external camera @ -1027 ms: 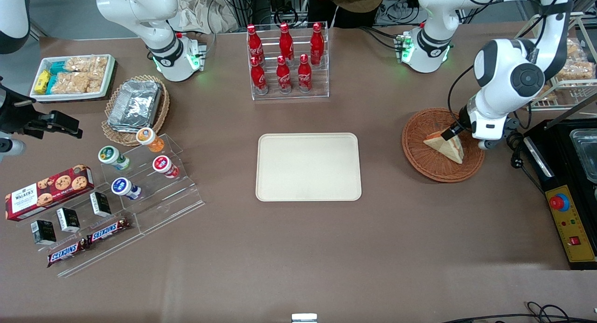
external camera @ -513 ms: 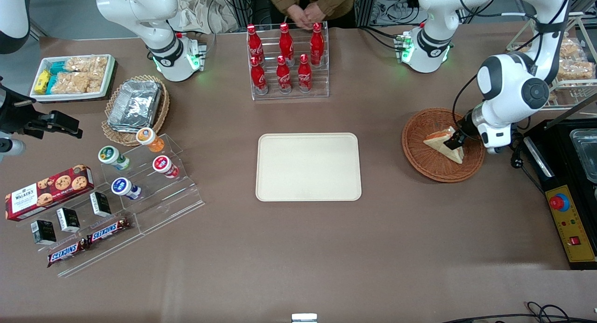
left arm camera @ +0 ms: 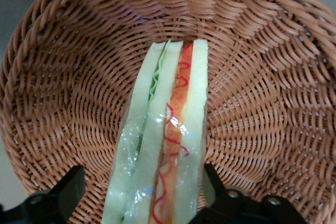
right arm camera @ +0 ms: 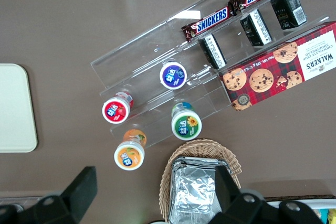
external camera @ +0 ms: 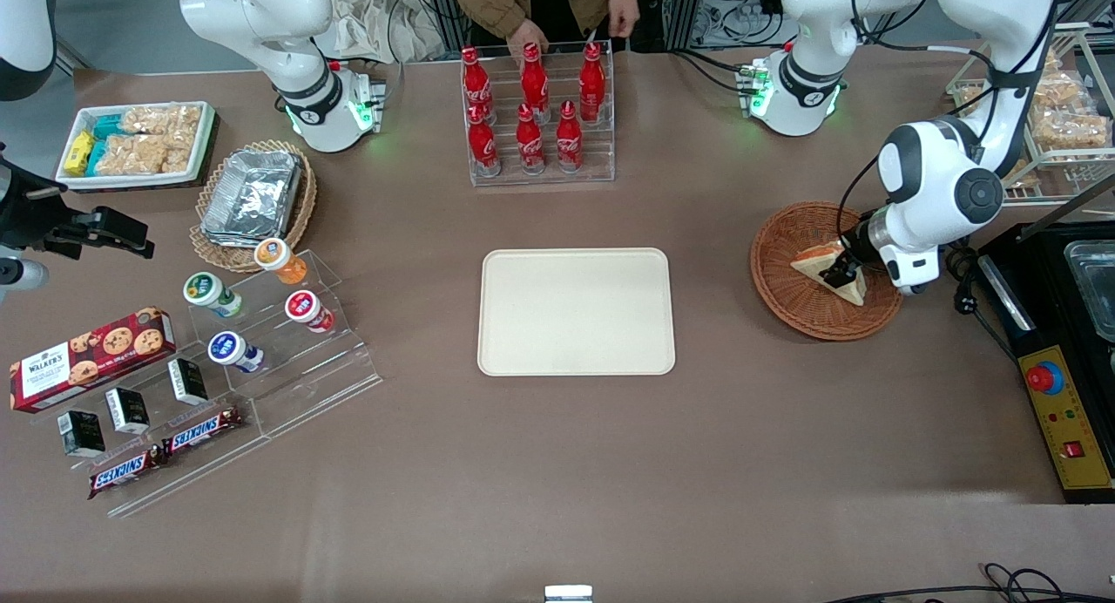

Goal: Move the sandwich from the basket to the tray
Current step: 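Close the left gripper on the sandwich, then lift the sandwich and carry it with the left gripper over the white tray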

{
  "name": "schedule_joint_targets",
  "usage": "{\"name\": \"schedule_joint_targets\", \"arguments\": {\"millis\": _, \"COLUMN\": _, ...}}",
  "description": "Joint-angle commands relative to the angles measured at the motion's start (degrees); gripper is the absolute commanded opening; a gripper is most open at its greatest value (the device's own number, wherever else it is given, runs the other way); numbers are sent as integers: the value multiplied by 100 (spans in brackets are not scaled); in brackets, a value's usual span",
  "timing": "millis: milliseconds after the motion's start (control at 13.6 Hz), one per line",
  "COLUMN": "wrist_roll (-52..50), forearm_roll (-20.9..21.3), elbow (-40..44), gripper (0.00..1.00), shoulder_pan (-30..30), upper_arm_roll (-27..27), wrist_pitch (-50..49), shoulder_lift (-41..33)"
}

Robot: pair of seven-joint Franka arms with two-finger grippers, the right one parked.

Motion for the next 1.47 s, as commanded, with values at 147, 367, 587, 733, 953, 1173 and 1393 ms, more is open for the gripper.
{"name": "schedule_joint_targets", "arguments": {"millis": 147, "wrist_roll": -167, "forearm_roll": -86, "elbow": 58, "gripper": 41, "shoulder_pan": -4, "upper_arm_roll": -32, "wrist_pitch": 53, "shoulder_lift": -16}}
{"name": "schedule_joint_targets", "arguments": {"millis": 367, "wrist_roll": -193, "forearm_roll": -86, "elbow": 120, "gripper": 27, "shoulder_pan": -4, "upper_arm_roll": -49, "wrist_pitch": -43, "shoulder_lift": -77}}
{"name": "schedule_joint_targets", "arguments": {"millis": 587, "wrist_roll": -124, "forearm_roll": -68, "elbow": 295, "gripper": 25, "shoulder_pan": -48, "upper_arm_roll": -76, "wrist_pitch": -464, "shoulder_lift": -261}}
{"name": "schedule_joint_targets", "arguments": {"millis": 733, "wrist_roll": -70, "forearm_roll": -33, "elbow": 313, "gripper": 25, "shoulder_pan": -66, "upper_arm_roll": -102, "wrist_pitch": -527, "shoulder_lift": -472}}
{"name": "schedule_joint_targets", "arguments": {"millis": 953, "wrist_roll": -70, "forearm_roll": 37, "elbow": 576, "gripper": 26, "shoulder_pan": -66, "upper_arm_roll": -339, "wrist_pitch": -867, "shoulder_lift": -701}}
{"name": "schedule_joint_targets", "arguments": {"millis": 1173, "wrist_roll": -53, "forearm_roll": 178, "elbow": 1260, "gripper": 26, "shoulder_pan": -66, "upper_arm_roll": -366, "wrist_pitch": -1719, "shoulder_lift": -736}}
{"name": "schedule_joint_targets", "arguments": {"millis": 1393, "wrist_roll": 385, "forearm_roll": 310, "elbow": 2428, "gripper": 26, "shoulder_pan": -66, "upper_arm_roll": -480, "wrist_pitch": -2923, "shoulder_lift": -649}}
